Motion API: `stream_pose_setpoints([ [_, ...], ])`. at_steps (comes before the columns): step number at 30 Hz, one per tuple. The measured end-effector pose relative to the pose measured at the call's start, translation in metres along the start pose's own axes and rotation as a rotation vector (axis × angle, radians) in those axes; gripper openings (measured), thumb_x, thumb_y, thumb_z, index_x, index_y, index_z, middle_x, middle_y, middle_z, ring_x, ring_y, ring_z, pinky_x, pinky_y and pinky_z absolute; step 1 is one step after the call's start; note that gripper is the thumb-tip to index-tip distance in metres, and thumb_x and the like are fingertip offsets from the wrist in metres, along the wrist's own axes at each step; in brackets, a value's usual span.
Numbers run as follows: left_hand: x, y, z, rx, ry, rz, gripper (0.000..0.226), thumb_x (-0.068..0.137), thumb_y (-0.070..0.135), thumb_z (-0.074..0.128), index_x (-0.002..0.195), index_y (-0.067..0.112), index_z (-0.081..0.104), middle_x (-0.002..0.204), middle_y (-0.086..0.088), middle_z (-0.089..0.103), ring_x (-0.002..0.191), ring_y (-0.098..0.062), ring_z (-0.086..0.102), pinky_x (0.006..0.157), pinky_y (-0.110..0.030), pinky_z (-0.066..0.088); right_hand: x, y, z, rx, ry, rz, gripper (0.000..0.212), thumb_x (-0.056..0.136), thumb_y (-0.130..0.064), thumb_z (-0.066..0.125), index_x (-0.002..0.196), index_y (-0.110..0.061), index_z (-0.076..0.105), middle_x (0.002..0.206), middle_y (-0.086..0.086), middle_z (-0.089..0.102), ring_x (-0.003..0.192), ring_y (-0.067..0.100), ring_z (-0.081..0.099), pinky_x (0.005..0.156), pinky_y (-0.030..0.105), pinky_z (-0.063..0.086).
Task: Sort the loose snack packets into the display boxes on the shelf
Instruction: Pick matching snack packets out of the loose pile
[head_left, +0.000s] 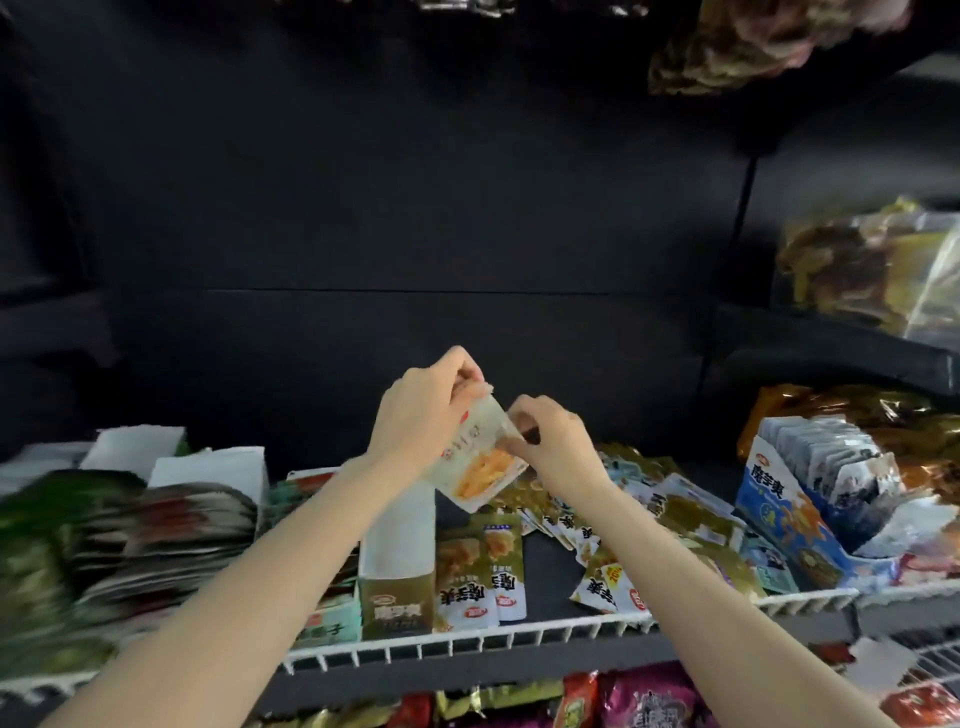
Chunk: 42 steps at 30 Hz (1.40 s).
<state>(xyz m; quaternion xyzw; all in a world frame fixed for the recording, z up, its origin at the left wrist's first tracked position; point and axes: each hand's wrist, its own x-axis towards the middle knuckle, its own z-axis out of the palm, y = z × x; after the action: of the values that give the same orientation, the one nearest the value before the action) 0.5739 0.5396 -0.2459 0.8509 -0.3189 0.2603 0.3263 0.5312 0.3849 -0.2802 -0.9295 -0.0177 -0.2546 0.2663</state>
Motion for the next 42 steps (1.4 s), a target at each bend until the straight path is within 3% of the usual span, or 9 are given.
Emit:
stream_pose_setpoints([
  [4,-0.019,-0.032,-0.061,-0.001,-0.114,-0.084,0.035,0.081,0.043,0.068,0.104,0.032,0.044,0.091,0.018,0.063,0.08,-0.011,0.06,0.062,-0.026,0.043,0.0,-0.058,0.023,0.142,0.003,-0.042,0.007,0.092,-0.016,0.055,0.088,-0.015,0.05,0.084,0.004,0.062,0.075,0.023,0.058,0.065,0.04,0.048],
  [7,-0.032,-0.059,-0.103,0.13,-0.173,-0.153,0.019,0.084,0.032,0.067,0.085,0.034,0.048,0.089,0.004,0.064,0.085,-0.022,0.061,0.068,-0.035,0.048,0.0,-0.095,0.043,0.24,0.03,-0.063,0.009,0.094,-0.013,0.052,0.087,-0.011,0.047,0.079,0.012,0.063,0.062,0.025,0.051,0.053,0.032,0.036],
  [15,-0.066,-0.099,-0.183,0.477,0.017,-0.05,0.011,0.094,0.029,0.052,0.099,0.02,0.058,0.093,0.002,0.064,0.089,-0.021,0.055,0.068,-0.032,0.041,0.007,-0.187,0.096,0.398,-0.004,-0.134,0.013,0.088,0.006,0.047,0.093,-0.006,0.048,0.096,0.011,0.066,0.093,0.032,0.06,0.077,0.044,0.052],
  [18,-0.076,-0.115,-0.195,0.515,0.009,-0.044,0.01,0.095,0.026,0.051,0.099,0.02,0.058,0.094,0.002,0.065,0.091,-0.021,0.055,0.074,-0.036,0.044,0.007,-0.201,0.117,0.447,-0.053,-0.143,0.018,0.086,0.008,0.047,0.097,-0.007,0.051,0.093,0.005,0.067,0.09,0.026,0.063,0.073,0.033,0.052],
  [25,-0.092,-0.145,-0.194,0.539,-0.183,-0.188,0.007,0.096,0.025,0.049,0.09,0.024,0.054,0.091,-0.002,0.062,0.083,-0.024,0.06,0.063,-0.032,0.043,0.006,-0.203,0.146,0.294,-0.23,-0.131,0.004,0.094,-0.012,0.05,0.096,-0.014,0.053,0.096,-0.001,0.064,0.086,0.015,0.059,0.067,0.019,0.043],
  [28,-0.096,-0.15,-0.187,0.445,-0.255,-0.222,0.012,0.096,0.025,0.05,0.097,0.024,0.062,0.085,0.003,0.058,0.079,-0.019,0.056,0.064,-0.033,0.043,0.006,-0.201,0.14,0.321,-0.144,-0.161,0.004,0.093,-0.014,0.054,0.095,-0.017,0.057,0.09,-0.006,0.061,0.086,0.013,0.059,0.078,0.023,0.045],
  [32,-0.097,-0.148,-0.178,0.34,-0.278,-0.224,0.017,0.093,0.033,0.052,0.101,0.027,0.066,0.078,0.009,0.06,0.071,-0.012,0.056,0.072,-0.032,0.05,0.008,-0.194,0.136,0.14,-0.262,-0.172,0.011,0.092,-0.011,0.051,0.083,-0.008,0.056,0.087,0.013,0.065,0.087,0.029,0.061,0.072,0.033,0.045],
  [37,-0.095,-0.129,-0.164,0.249,-0.162,-0.215,0.015,0.09,0.03,0.052,0.094,0.028,0.067,0.086,0.012,0.067,0.077,-0.01,0.061,0.069,-0.028,0.049,0.001,-0.172,0.121,0.235,-0.243,-0.139,0.031,0.092,-0.003,0.043,0.107,-0.018,0.066,0.105,-0.007,0.067,0.1,0.006,0.059,0.087,0.017,0.046],
  [42,-0.082,-0.083,-0.106,0.183,-0.084,-0.089,0.013,0.091,0.025,0.052,0.096,0.023,0.064,0.09,0.011,0.066,0.088,-0.012,0.059,0.079,-0.034,0.049,-0.01,-0.113,0.079,0.238,-0.074,-0.034,0.027,0.093,-0.006,0.046,0.106,-0.021,0.065,0.104,-0.011,0.065,0.095,0.001,0.057,0.079,0.005,0.04],
])
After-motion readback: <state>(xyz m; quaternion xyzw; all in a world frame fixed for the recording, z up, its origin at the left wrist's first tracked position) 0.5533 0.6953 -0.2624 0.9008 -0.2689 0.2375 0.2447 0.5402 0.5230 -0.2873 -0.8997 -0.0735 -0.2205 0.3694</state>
